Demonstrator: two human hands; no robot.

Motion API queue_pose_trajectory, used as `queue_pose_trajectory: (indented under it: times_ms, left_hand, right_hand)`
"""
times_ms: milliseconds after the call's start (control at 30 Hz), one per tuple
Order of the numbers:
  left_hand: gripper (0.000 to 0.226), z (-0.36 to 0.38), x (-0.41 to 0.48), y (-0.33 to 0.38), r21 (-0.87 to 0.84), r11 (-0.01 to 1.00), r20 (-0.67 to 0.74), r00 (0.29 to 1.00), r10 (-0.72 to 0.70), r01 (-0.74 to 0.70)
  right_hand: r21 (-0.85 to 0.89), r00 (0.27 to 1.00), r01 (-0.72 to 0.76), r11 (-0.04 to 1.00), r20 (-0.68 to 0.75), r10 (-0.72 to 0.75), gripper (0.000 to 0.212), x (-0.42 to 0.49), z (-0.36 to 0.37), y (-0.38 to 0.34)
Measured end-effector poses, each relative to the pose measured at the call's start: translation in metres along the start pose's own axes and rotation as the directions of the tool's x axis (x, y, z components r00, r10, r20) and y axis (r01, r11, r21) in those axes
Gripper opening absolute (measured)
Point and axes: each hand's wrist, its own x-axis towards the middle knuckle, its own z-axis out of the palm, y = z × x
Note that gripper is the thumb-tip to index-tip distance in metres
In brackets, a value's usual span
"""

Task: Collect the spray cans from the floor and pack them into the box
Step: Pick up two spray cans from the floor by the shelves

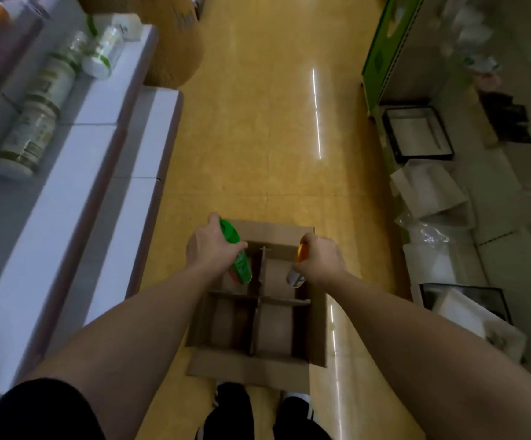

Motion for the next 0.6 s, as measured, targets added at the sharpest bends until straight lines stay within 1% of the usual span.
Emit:
queue_pose_trajectory:
  times_ms: [67, 200, 267, 333, 500, 600]
  left_hand:
    - [0.064, 0.027, 0.022, -0.014, -0.005, 1.000, 0.030, 0.999, -0.013, 0.013]
    - [0.067, 0.099, 0.065, -0.055, 0.020, 1.000, 0.076, 0.997, -0.001, 0.000]
    - [0.065, 0.143, 0.083, -0.082, 0.015, 1.000, 0.128, 0.992, 0.018, -0.020]
    - [0.061, 0.181, 0.095, -0.106, -0.007, 1.000, 0.158, 0.987, 0.025, -0.024]
    - [0.061, 0.258, 0.114, -0.152, -0.045, 0.999, 0.193, 0.981, 0.024, -0.016]
    - [0.062, 0.291, 0.120, -0.168, -0.042, 0.998, 0.240, 0.970, 0.045, -0.036]
  right_hand:
    - [0.008, 0.999, -0.038, 0.999, 0.024, 0.038, 0.057, 0.019, 0.026, 0.006]
    - [0.067, 0.995, -0.097, 0.993, 0.017, 0.096, 0.052, 0.070, 0.098, 0.031]
    - [0.127, 0.990, -0.139, 0.982, -0.007, 0.141, 0.059, 0.091, 0.139, 0.047]
    - [0.171, 0.987, -0.155, 0.973, -0.023, 0.161, 0.064, 0.109, 0.175, 0.064]
    - [0.241, 0.974, -0.199, 0.950, -0.062, 0.220, 0.063, 0.143, 0.250, 0.097]
    - [0.250, 0.972, -0.212, 0.945, -0.042, 0.229, 0.062, 0.160, 0.282, 0.110]
